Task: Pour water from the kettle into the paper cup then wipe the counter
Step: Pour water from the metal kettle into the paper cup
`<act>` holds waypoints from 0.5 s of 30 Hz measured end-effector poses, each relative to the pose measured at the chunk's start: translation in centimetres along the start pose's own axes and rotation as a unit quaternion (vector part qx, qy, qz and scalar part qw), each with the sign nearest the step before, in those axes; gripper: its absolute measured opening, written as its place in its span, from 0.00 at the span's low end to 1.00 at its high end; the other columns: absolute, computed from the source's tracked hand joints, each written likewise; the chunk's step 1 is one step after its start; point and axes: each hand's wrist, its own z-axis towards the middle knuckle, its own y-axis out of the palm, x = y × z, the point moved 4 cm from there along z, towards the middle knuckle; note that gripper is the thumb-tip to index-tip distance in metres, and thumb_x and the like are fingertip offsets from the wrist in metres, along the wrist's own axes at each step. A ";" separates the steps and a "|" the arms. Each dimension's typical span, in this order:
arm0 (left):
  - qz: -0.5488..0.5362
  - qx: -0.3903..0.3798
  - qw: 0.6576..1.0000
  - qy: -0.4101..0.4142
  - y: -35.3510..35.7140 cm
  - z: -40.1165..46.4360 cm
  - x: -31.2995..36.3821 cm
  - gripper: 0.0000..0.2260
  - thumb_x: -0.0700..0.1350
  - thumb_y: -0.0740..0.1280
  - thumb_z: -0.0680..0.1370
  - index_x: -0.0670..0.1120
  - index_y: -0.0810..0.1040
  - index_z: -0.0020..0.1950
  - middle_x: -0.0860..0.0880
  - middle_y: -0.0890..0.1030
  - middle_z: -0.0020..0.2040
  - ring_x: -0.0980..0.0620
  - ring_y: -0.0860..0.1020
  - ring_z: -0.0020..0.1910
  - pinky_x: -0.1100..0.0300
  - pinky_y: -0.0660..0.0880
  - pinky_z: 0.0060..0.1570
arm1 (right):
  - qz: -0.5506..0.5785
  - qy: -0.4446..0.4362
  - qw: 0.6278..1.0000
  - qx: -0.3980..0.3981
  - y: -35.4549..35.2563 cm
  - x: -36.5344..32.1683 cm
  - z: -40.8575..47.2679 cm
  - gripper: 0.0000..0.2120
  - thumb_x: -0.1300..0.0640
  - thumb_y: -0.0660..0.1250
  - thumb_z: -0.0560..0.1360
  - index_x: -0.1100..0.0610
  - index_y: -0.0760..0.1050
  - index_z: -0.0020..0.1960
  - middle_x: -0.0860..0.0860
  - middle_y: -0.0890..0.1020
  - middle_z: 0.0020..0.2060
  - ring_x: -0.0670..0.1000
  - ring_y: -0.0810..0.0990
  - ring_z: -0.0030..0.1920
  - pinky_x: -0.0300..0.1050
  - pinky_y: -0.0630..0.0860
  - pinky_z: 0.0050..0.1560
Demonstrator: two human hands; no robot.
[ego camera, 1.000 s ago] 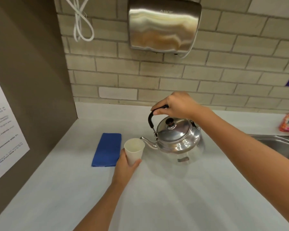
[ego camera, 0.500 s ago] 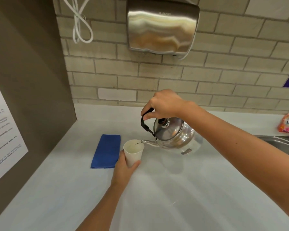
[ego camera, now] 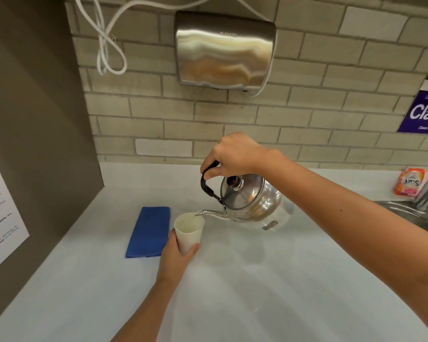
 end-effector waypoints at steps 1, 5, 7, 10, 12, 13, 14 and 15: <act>0.002 0.000 1.000 0.000 0.0 0.0 0.0 0.31 0.48 0.75 0.69 0.47 0.65 0.67 0.48 0.76 0.59 0.48 0.75 0.56 0.53 0.75 0.55 | -0.002 -0.001 1.000 0.002 0.0 0.0 -0.1 0.12 0.40 0.63 0.73 0.41 0.79 0.53 0.46 0.85 0.38 0.47 0.71 0.32 0.38 0.62 0.27; 0.007 -0.002 1.000 -0.002 0.0 0.0 0.0 0.32 0.49 0.75 0.69 0.47 0.64 0.68 0.48 0.76 0.60 0.49 0.74 0.56 0.51 0.75 0.57 | 0.000 -0.003 1.000 0.008 -0.1 0.0 -0.2 0.12 0.40 0.63 0.73 0.42 0.79 0.53 0.46 0.85 0.39 0.47 0.71 0.33 0.38 0.62 0.26; 0.003 -0.002 1.000 -0.001 0.0 0.0 0.0 0.31 0.49 0.75 0.69 0.48 0.64 0.67 0.48 0.76 0.59 0.49 0.74 0.55 0.53 0.75 0.55 | 0.002 -0.001 1.000 0.008 -0.2 0.0 -0.2 0.12 0.40 0.63 0.73 0.41 0.79 0.53 0.45 0.85 0.39 0.46 0.71 0.32 0.38 0.62 0.26; 0.000 0.000 1.000 0.003 -0.1 0.0 0.0 0.30 0.48 0.75 0.69 0.49 0.65 0.67 0.49 0.76 0.58 0.50 0.75 0.54 0.54 0.75 0.55 | 0.004 0.003 1.000 0.005 -0.2 0.2 -0.2 0.12 0.40 0.63 0.73 0.41 0.79 0.53 0.45 0.85 0.39 0.47 0.71 0.32 0.38 0.62 0.27; -0.001 -0.001 1.000 0.003 -0.1 0.1 0.0 0.30 0.48 0.75 0.69 0.49 0.65 0.66 0.49 0.76 0.58 0.49 0.75 0.55 0.52 0.75 0.56 | 0.004 0.004 1.000 0.004 -0.2 0.2 -0.2 0.12 0.40 0.63 0.73 0.41 0.79 0.53 0.46 0.85 0.38 0.47 0.71 0.32 0.38 0.62 0.27; -0.001 -0.002 1.000 0.002 0.0 0.0 0.0 0.30 0.48 0.75 0.69 0.49 0.65 0.67 0.48 0.76 0.58 0.49 0.75 0.55 0.51 0.76 0.56 | 0.002 0.004 1.000 0.004 -0.2 0.2 -0.2 0.12 0.40 0.63 0.74 0.41 0.79 0.53 0.46 0.85 0.38 0.47 0.71 0.32 0.38 0.63 0.27; -0.001 -0.002 1.000 0.002 0.0 0.0 0.0 0.30 0.48 0.75 0.69 0.48 0.65 0.67 0.48 0.76 0.59 0.48 0.75 0.56 0.50 0.76 0.57 | 0.001 0.004 1.000 0.003 -0.2 0.2 -0.1 0.12 0.40 0.63 0.74 0.41 0.79 0.53 0.46 0.85 0.38 0.47 0.71 0.32 0.38 0.63 0.27; -0.002 -0.002 1.000 0.002 0.0 0.0 0.0 0.30 0.48 0.75 0.69 0.48 0.65 0.67 0.48 0.76 0.59 0.48 0.75 0.56 0.50 0.76 0.57 | 0.002 0.004 1.000 0.001 -0.2 0.2 -0.1 0.12 0.40 0.63 0.74 0.41 0.79 0.54 0.46 0.85 0.38 0.47 0.71 0.32 0.39 0.62 0.27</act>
